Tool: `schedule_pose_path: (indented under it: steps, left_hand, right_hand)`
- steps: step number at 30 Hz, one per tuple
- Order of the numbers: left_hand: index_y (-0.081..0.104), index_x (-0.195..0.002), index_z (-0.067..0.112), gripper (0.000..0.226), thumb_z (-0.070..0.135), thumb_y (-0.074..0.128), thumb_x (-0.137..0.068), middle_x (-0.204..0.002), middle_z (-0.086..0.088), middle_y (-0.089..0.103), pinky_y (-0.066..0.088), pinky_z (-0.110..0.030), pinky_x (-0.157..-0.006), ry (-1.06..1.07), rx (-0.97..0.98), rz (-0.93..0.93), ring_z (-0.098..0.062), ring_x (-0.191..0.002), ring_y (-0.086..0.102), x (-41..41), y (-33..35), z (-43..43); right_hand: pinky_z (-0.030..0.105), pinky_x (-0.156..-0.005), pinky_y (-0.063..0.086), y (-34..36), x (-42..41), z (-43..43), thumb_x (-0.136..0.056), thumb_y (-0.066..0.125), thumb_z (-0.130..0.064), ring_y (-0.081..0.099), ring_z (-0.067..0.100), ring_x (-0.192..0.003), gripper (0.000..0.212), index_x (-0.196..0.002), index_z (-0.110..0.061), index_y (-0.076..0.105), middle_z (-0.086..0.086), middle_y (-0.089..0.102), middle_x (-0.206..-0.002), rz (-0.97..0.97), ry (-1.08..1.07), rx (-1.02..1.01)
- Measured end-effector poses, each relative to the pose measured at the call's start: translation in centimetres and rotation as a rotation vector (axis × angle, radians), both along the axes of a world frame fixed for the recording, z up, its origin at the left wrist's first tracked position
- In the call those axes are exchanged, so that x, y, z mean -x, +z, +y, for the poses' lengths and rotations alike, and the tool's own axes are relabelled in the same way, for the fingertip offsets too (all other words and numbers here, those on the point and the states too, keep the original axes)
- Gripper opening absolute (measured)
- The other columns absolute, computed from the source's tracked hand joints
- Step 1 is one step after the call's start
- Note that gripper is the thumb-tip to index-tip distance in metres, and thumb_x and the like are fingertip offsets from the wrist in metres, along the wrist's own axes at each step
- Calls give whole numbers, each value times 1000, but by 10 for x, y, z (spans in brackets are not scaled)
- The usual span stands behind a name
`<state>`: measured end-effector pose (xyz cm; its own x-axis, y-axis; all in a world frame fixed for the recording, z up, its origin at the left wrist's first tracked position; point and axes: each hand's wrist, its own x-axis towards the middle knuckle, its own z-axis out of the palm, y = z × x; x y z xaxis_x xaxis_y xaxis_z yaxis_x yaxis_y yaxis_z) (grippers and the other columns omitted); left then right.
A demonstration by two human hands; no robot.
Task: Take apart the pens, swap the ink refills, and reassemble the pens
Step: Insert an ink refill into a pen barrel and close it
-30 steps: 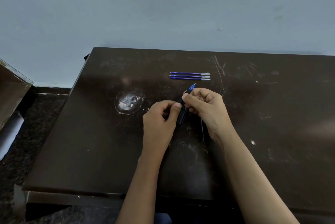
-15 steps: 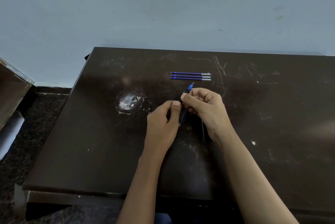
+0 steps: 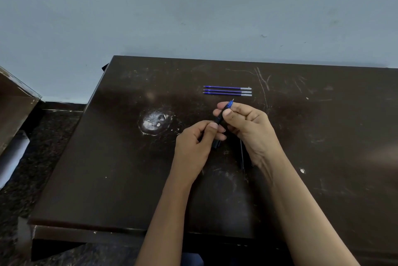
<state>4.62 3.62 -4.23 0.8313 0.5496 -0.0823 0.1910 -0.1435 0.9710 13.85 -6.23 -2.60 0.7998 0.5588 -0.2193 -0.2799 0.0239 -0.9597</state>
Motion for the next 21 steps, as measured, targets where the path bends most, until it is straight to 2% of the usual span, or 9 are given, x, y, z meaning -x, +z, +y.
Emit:
schedule_pose_path:
  steps: [2, 4, 7, 10, 13, 15, 17, 19, 21]
  left_hand:
    - [71, -85, 26, 22, 23, 53, -97, -71, 11, 72, 45, -8, -67, 21, -35, -26, 6, -69, 63, 0, -1, 1]
    - [70, -83, 30, 20, 23, 55, -96, -70, 13, 71, 46, -7, -70, 38, -95, -40, 3, -74, 66, 0, -1, 1]
    - [69, -86, 31, 18, 24, 56, -95, -70, 14, 69, 45, -4, -73, 53, -204, -45, 4, -77, 65, 1, 0, 0]
    - [69, -91, 28, 15, 23, 55, -95, -73, 15, 68, 44, -3, -72, 61, -259, -58, 7, -78, 64, 2, 0, 2]
    - [69, -92, 23, 15, 23, 54, -96, -72, 15, 67, 40, -2, -61, 78, -311, -28, 11, -66, 59, 2, -1, 1]
    - [66, -91, 23, 13, 22, 54, -96, -73, 14, 67, 38, -3, -56, 132, -327, -7, 11, -61, 56, 1, -2, 1]
    - [66, -92, 21, 13, 22, 54, -96, -75, 12, 67, 38, -5, -57, 208, -312, -17, 6, -65, 58, 1, -3, 4]
    - [67, -93, 20, 14, 22, 53, -96, -76, 12, 68, 41, -7, -61, 282, -295, -28, -2, -73, 60, 2, -4, 7]
    - [68, -94, 18, 16, 24, 53, -96, -78, 16, 67, 41, -5, -65, 324, -279, -22, 2, -77, 60, 3, -4, 9]
  right_hand:
    - [16, -69, 54, 1, 0, 0, -88, 64, -6, 70, 6, -78, 18, -104, -3, 71, 9, 75, -90, -21, -54, -4]
    - [11, -64, 50, 2, 1, 1, -86, 67, -6, 69, 2, -71, 17, -101, -1, 71, 9, 74, -86, -40, -103, 10]
    - [24, -76, 57, 1, 4, 4, -83, 71, -10, 71, 8, -74, 13, -95, -6, 74, 6, 76, -81, -52, -151, 49]
    - [41, -88, 57, 2, 8, 8, -81, 74, -15, 73, 15, -80, 15, -94, -7, 75, 6, 77, -81, -40, -187, 98]
    - [43, -90, 56, 0, 9, 9, -81, 75, -20, 73, 15, -83, 18, -97, -12, 74, 4, 77, -83, -54, -185, 141]
    - [39, -85, 57, -2, 9, 9, -81, 75, -31, 71, 14, -80, 20, -98, -21, 71, 0, 74, -79, -221, -191, 305]
    - [34, -77, 56, -3, 12, 10, -82, 72, -38, 67, 11, -78, 24, -102, -25, 66, -7, 69, -79, -483, -146, 549]
    - [35, -75, 55, -2, 17, 14, -86, 67, -41, 65, 16, -86, 30, -109, -23, 63, -5, 67, -93, -686, -43, 806]
    - [35, -75, 54, -3, 24, 19, -88, 63, -43, 64, 23, -95, 37, -116, -20, 58, 3, 61, -109, -730, 60, 973]
